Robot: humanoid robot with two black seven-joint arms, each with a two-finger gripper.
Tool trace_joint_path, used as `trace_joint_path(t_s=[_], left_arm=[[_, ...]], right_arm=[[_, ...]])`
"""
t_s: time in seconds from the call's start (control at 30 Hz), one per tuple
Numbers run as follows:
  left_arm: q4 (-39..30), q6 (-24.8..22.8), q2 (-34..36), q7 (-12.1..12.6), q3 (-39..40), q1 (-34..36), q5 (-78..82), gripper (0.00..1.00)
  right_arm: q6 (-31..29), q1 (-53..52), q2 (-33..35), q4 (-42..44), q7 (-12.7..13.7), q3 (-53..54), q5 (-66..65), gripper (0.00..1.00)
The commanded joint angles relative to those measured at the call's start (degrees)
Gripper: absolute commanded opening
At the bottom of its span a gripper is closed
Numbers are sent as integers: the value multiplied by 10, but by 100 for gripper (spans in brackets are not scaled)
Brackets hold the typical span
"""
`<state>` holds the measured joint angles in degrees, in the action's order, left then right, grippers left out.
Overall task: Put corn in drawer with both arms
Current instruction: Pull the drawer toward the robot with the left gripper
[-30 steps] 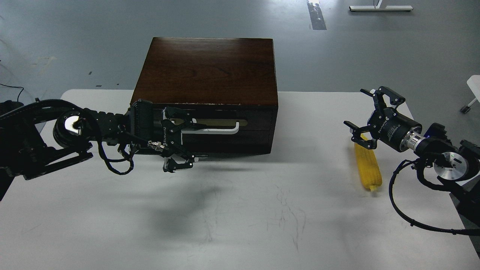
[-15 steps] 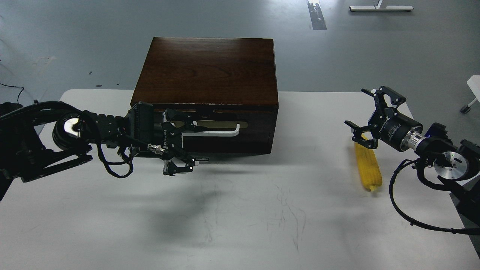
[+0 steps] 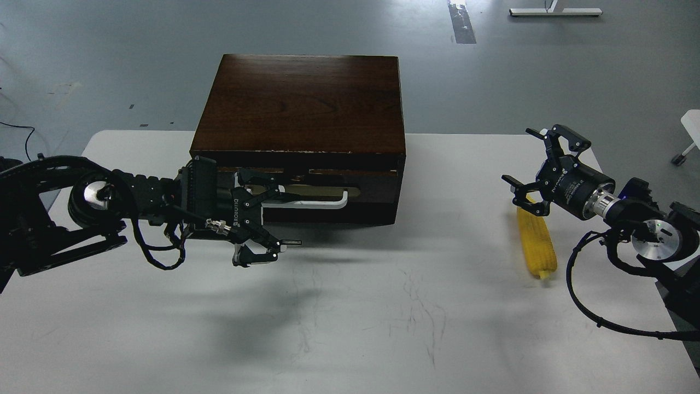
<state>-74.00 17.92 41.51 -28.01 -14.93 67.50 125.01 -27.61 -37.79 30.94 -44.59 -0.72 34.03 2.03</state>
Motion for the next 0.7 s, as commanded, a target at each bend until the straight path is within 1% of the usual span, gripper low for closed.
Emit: trace_joint_path(t_s=[0.0,0.37,0.67], left_arm=[[-14,0,8,0,0,0,0,78],[-36,0,31,0,1,-25,0,78],[-62,0,54,0,1,-26,0,79]], right_arm=[[-1,0,0,0,1,0,0,100],[-1,0,2,0,2,-1,0,100],[-1,0,2,0,2,-2,0,100]])
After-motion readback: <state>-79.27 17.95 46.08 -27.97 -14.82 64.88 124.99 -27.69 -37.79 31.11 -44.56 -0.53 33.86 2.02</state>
